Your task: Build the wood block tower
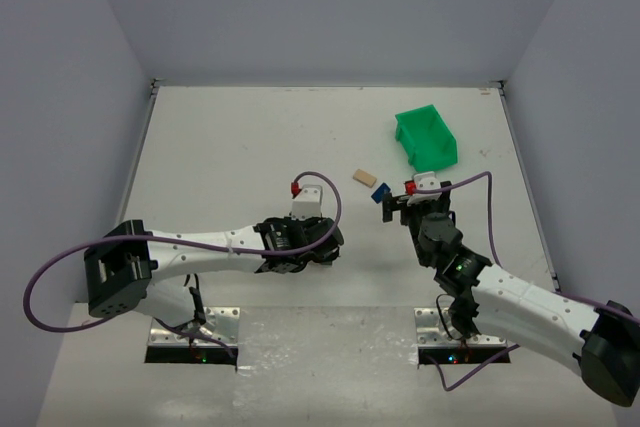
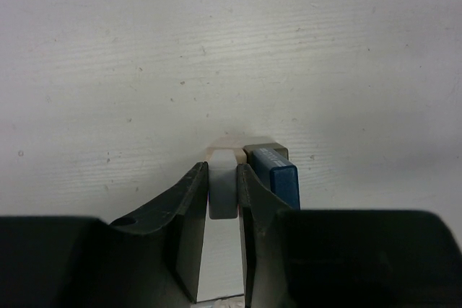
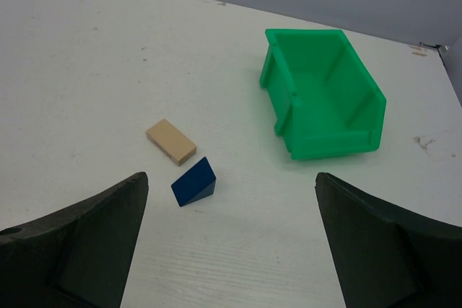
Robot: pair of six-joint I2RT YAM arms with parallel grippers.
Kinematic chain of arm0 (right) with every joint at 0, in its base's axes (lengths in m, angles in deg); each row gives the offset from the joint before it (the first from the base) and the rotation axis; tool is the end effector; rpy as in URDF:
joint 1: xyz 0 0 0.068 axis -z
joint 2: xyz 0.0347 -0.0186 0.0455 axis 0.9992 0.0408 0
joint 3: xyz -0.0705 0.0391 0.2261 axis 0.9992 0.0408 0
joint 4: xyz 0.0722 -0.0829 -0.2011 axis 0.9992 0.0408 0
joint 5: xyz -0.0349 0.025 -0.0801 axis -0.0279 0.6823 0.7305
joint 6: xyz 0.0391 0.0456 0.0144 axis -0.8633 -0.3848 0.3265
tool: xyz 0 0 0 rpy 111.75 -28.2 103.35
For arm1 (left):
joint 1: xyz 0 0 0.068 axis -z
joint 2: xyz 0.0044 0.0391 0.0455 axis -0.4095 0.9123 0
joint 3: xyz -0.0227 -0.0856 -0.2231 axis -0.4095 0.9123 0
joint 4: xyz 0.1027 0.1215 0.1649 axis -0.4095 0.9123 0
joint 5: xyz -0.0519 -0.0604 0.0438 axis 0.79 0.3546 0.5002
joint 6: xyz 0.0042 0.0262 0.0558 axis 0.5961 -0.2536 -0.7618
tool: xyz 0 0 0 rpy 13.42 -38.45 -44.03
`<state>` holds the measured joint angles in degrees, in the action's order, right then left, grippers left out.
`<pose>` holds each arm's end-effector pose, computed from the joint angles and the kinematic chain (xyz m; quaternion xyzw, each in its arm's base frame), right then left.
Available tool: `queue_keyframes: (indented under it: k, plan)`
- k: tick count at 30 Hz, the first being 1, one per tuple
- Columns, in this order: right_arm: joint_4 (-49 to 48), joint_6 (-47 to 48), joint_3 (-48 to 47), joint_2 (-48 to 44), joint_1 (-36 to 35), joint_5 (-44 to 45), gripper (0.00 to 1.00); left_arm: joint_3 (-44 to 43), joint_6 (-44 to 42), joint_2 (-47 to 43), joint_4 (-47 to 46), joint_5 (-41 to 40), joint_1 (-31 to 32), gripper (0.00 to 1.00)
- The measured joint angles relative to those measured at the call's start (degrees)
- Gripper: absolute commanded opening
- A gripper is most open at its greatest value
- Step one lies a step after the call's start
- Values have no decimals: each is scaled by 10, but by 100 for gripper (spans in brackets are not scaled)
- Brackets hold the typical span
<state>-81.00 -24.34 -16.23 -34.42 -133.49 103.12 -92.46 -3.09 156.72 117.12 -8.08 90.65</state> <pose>0.1448 0.1045 0.2051 -0.0243 0.7306 0.0252 0.6819 0.1242 -0.2157 0.1850 0.0339 0.9229 -0.0489 0.3804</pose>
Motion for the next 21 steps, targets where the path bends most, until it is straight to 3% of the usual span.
queue_keyframes:
  k: [21]
  plan:
    - [0, -1, 0, 6, 6, 1, 99, -5, 4, 0, 24, -1, 9, 26]
